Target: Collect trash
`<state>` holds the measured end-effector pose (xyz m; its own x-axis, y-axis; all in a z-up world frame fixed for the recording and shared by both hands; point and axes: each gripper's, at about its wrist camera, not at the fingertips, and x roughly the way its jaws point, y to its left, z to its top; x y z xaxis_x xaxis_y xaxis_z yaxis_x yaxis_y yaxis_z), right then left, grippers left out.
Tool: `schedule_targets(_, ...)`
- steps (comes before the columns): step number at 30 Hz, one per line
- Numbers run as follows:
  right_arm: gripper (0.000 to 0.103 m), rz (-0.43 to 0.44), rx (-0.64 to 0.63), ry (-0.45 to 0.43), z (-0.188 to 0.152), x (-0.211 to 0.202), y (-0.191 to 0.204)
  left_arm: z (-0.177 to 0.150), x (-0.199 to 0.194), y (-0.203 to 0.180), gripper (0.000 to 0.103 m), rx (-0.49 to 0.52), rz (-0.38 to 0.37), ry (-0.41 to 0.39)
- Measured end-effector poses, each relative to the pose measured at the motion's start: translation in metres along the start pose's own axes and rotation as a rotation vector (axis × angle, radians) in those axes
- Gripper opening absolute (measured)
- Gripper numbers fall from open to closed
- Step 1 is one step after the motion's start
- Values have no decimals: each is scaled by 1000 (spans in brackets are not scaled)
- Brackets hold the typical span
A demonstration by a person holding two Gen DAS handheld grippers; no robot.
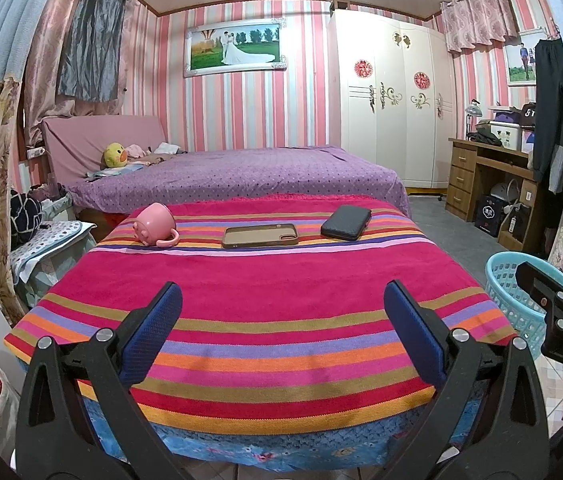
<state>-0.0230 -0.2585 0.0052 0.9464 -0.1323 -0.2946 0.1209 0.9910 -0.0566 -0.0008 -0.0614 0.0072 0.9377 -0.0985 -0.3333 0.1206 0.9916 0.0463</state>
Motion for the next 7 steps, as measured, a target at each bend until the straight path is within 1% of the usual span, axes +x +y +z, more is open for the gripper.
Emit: schedule_targets(7,98,0,0,0,0,0,0,-1,-2,-7,98,9,0,-7)
